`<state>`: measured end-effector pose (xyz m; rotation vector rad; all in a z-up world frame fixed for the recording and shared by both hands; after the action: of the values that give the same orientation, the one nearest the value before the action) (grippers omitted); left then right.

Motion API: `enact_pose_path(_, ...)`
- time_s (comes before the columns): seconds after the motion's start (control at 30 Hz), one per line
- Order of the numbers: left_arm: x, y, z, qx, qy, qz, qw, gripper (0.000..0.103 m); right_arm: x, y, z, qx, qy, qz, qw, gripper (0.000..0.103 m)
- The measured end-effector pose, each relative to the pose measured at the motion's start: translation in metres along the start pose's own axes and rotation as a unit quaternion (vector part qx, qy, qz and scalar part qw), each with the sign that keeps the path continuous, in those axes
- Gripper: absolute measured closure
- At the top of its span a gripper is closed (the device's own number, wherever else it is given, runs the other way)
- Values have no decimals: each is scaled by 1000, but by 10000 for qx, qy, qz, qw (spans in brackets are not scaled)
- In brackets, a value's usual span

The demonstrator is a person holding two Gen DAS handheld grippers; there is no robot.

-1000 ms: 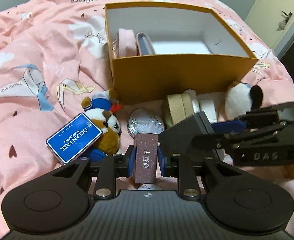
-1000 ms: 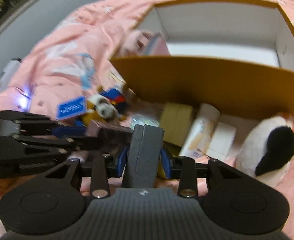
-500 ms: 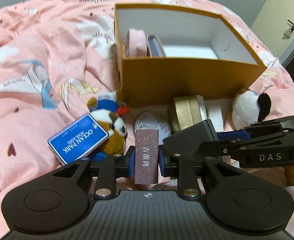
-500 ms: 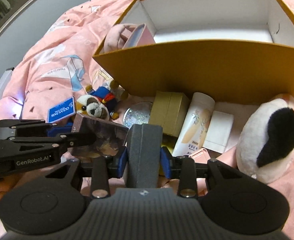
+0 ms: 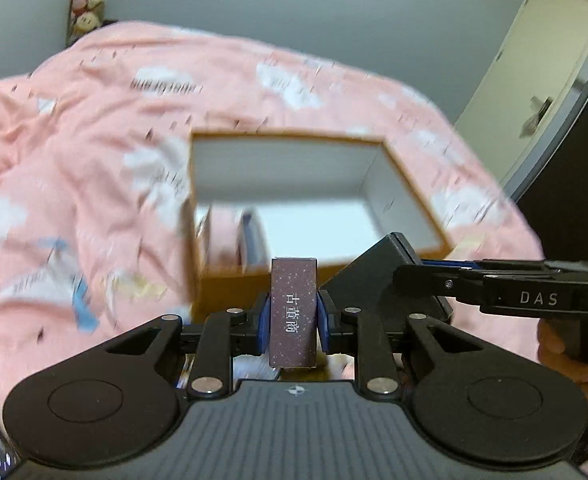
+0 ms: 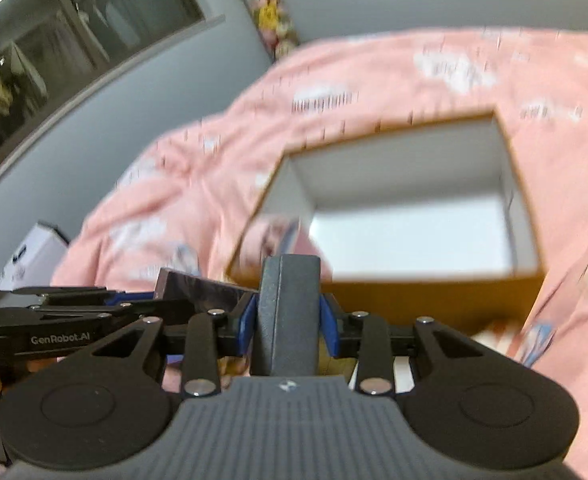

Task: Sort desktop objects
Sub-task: 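Lift both held boxes up and carry them over the orange box, then lower both boxes into the orange box beside the pink straps and open both tools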

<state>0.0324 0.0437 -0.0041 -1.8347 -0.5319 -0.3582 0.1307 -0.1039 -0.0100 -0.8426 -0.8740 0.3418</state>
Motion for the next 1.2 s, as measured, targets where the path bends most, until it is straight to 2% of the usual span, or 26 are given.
enact_pose_path(0.13,32,-4,-6,-255,-38,-182,9995,77,26,-17,-2,-172,6,-509,9986,67)
enact_pose_path(0.27,62,8,-12,-79,2,-239,9997,77,49,-12,-12,-503,68,-793,9956,67)
enact_pose_path(0.33,73,22,-11,-7,-46,-95,9999,77,59,-3,-19,-706,56,-831,9940,67)
enact_pose_path(0.5,82,68,-8,270,-114,535,9981,77,68,45,-42,-1033,198,-440,9935,67)
enact_pose_path(0.63,79,93,-3,301,-187,972,9946,77,60,74,-60,-850,452,-33,9953,67)
enact_pose_path(0.8,76,111,-2,606,-150,1258,9901,77,55,100,-67,-736,630,269,9949,67)
enact_pose_path(0.9,75,121,-1,643,-146,1369,9884,77,52,109,-70,-620,719,433,9945,67)
enact_pose_path(1.1,79,124,-1,709,-120,1328,9885,77,48,120,-72,-491,799,613,9937,67)
enact_pose_path(1.2,79,124,0,571,-163,1303,9897,77,48,122,-74,-456,826,678,9932,67)
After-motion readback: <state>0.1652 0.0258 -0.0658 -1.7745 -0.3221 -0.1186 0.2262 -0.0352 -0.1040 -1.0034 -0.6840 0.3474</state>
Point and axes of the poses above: each gripper's, at about its wrist camera, not at the fingertips, and y roughly the way its jaws point, z to its left, x to its top, the point moved 5 cm from there along y, roughly the way its jaws point, and after that the axes turned 13 degrees about z, right-handed, at the moved point
